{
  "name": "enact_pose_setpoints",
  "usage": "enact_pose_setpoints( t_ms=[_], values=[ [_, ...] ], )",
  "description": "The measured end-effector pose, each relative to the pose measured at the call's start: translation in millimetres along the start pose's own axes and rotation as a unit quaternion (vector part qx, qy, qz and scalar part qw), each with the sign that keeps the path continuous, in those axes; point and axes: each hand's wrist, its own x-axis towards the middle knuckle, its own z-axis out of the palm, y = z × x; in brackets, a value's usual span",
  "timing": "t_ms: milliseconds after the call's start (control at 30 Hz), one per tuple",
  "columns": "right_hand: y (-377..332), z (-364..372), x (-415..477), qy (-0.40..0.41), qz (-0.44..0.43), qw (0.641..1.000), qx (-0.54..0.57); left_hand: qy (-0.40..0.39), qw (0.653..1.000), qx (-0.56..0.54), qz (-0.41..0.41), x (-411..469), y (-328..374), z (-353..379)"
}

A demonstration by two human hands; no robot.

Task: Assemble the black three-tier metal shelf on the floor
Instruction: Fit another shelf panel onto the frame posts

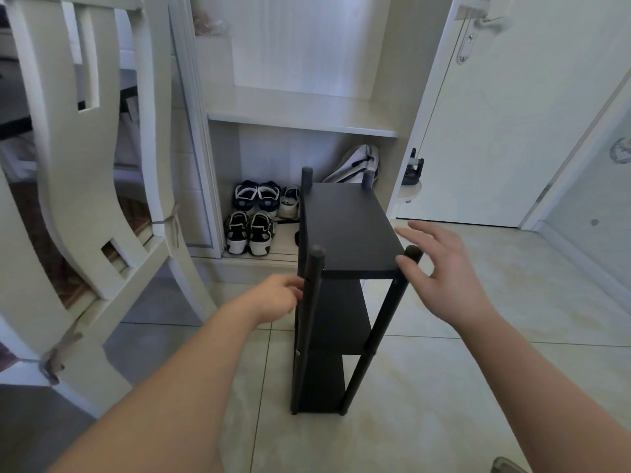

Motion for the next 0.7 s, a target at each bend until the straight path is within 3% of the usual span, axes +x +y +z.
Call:
enact_pose_setpoints(
  t_ms=[100,367,533,700],
  values=[
    [-9,5,-11,-0.074,-0.017,0.994,-0.082,-0.044,0.998,0.042,0.008,4,-19,13],
    [-12,16,-37,-0.132,-0.025,0.951,-0.279,0.072,0.992,0.080,0.064,12,-39,47],
    [-1,7,-51,-0.121,-0.014,0.945,-0.305,0.086,0.990,0.078,0.081,7,-24,56],
    [13,-8,-56,-0.139,0.036,0.939,-0.314,0.166,0.973,0.049,0.152,2,-8,74]
  ],
)
